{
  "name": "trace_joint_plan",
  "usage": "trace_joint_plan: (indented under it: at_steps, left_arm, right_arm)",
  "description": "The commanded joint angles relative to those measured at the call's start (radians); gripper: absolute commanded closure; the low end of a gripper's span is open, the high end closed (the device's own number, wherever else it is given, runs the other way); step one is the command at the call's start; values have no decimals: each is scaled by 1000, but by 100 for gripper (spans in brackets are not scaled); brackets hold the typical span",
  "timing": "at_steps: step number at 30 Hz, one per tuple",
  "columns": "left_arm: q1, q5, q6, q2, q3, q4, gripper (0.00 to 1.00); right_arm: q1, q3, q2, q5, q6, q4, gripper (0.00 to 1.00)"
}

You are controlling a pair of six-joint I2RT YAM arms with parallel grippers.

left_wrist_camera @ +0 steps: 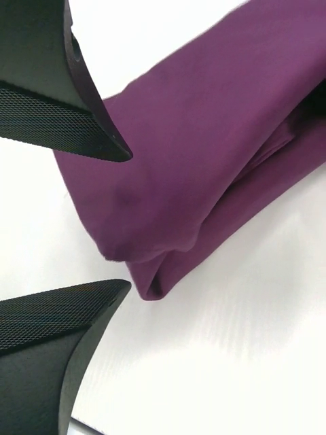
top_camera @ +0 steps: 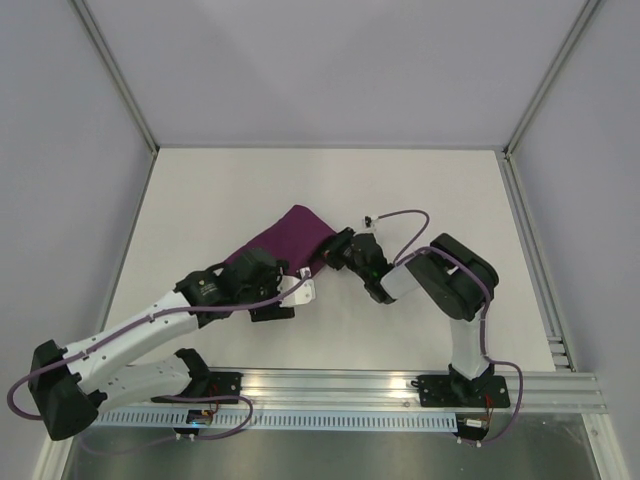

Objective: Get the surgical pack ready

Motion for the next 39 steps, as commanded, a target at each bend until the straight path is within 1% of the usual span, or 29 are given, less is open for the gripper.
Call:
trace_joint_plan:
  at_steps: [1, 4, 6, 7, 9, 10, 15, 18, 19, 21, 24, 28, 30, 32, 33, 35, 37, 39]
  left_arm:
    - [-2, 108, -49, 19, 161, -59, 21]
    - [-2, 170, -74, 58, 219, -83, 21]
    - [-2, 191, -86, 85, 235, -71, 19]
    - [-2, 186, -89, 121, 240, -58, 18]
    - [-2, 143, -98, 166, 238, 8, 18]
    - [-2, 78, -112, 212, 241, 30, 19]
    - [-2, -50, -134, 299, 238, 168, 23]
    - [-2, -117, -134, 335, 232, 211, 31]
    - [-2, -140, -132, 350, 232, 214, 37]
    - [-2, -162, -129, 364, 221, 220, 43]
    - [-2, -188, -125, 385, 204, 237, 48]
    - [-2, -202, -135, 418, 200, 245, 48]
    - [-2, -204, -143, 424, 204, 246, 48]
    - [-2, -193, -152, 413, 210, 236, 43]
    - [-2, -173, -158, 408, 213, 227, 36]
    - [-2, -151, -160, 402, 215, 220, 34]
    - [-2, -135, -151, 405, 207, 225, 33]
    - [-2, -142, -148, 425, 191, 223, 38]
  right_arm:
    - [2, -34, -56, -59, -56, -25, 84]
    - [9, -59, -107, -67, -68, -44, 84]
    - [12, -80, -125, -70, -73, -54, 84]
    - [12, -87, -144, -76, -80, -60, 84]
    - [14, -97, -154, -82, -86, -62, 84]
    - [14, -105, -162, -88, -88, -58, 84]
    - [20, -107, -170, -128, -96, -22, 85]
    - [26, -108, -187, -130, -103, -28, 85]
    - [29, -108, -188, -133, -105, -31, 85]
    - [29, -111, -187, -142, -97, -19, 86]
    - [31, -116, -184, -154, -88, 4, 86]
    - [34, -107, -161, -168, -70, 12, 87]
    - [35, -111, -141, -179, -41, 50, 87]
    - [37, -120, -133, -185, -27, 85, 88]
    - [40, -120, -128, -186, -27, 87, 88]
    - [46, -119, -127, -185, -30, 65, 88]
    - [48, -125, -116, -183, -21, 59, 88]
    - [45, -169, -119, -154, 10, 82, 89]
